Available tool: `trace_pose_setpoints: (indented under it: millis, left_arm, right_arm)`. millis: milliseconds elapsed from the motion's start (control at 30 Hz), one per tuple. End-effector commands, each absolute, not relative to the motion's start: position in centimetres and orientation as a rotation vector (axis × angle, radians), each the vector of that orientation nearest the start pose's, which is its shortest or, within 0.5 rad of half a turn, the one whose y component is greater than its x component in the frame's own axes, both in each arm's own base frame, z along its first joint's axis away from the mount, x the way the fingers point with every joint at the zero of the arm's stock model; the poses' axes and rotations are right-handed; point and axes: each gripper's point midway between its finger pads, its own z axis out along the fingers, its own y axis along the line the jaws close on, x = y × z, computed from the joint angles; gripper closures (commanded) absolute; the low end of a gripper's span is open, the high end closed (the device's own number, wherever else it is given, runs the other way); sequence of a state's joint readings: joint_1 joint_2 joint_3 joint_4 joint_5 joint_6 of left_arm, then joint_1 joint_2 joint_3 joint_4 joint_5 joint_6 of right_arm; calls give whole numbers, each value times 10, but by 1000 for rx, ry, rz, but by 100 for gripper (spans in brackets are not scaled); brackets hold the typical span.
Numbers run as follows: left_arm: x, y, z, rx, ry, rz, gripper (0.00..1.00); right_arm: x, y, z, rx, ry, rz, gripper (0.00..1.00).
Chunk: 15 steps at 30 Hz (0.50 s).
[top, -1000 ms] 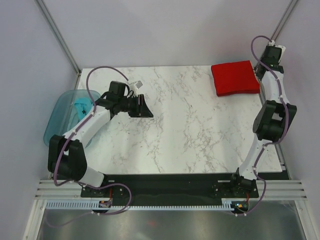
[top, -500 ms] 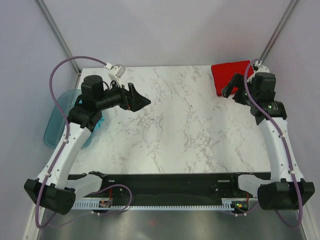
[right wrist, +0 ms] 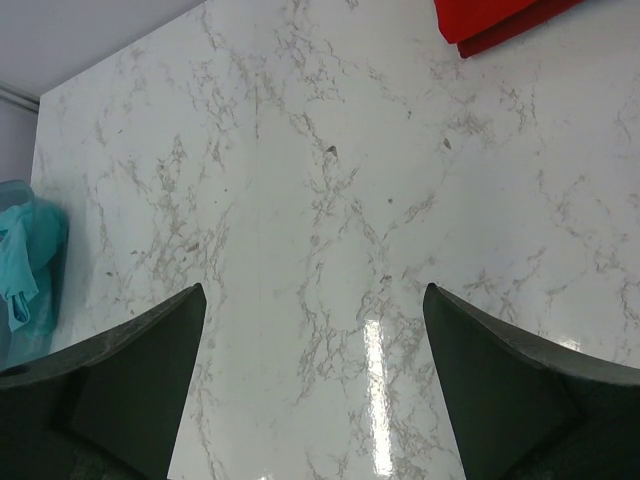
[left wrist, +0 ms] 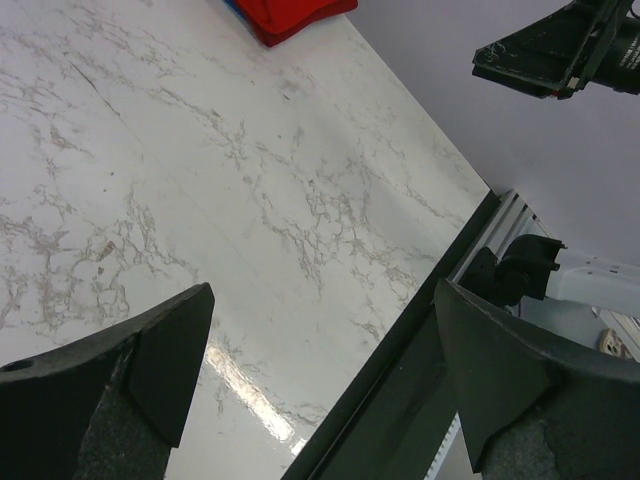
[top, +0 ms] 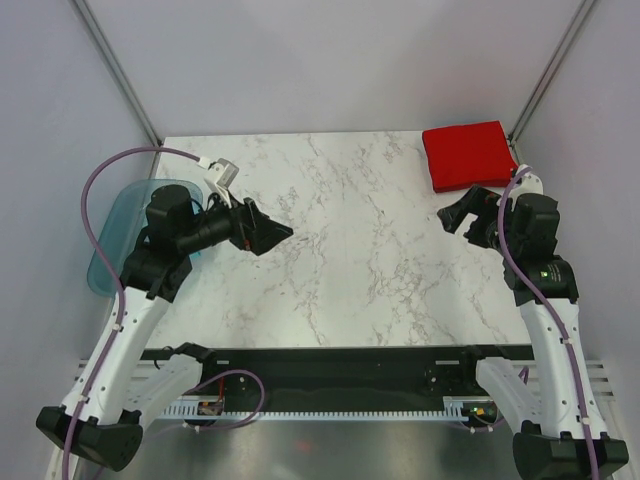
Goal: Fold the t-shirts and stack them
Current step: Reset both grippers
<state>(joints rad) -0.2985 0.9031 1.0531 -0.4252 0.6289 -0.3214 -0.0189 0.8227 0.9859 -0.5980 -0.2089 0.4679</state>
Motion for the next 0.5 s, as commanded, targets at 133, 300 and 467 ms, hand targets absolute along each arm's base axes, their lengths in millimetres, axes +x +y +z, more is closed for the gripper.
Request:
trace_pose_setpoints:
  millis: [133,300,467]
  left_arm:
    - [228,-181,329,393,1819,-956,0]
    - [230,-177,327,384,1813,-925,0]
    - [228,-177,330,380,1807,-931,0]
  right_arm:
    - [286,46,278,341,1958,477,2]
    - [286,47,285,326,1945,480,2]
    - [284,51,285,300,1954,501,2]
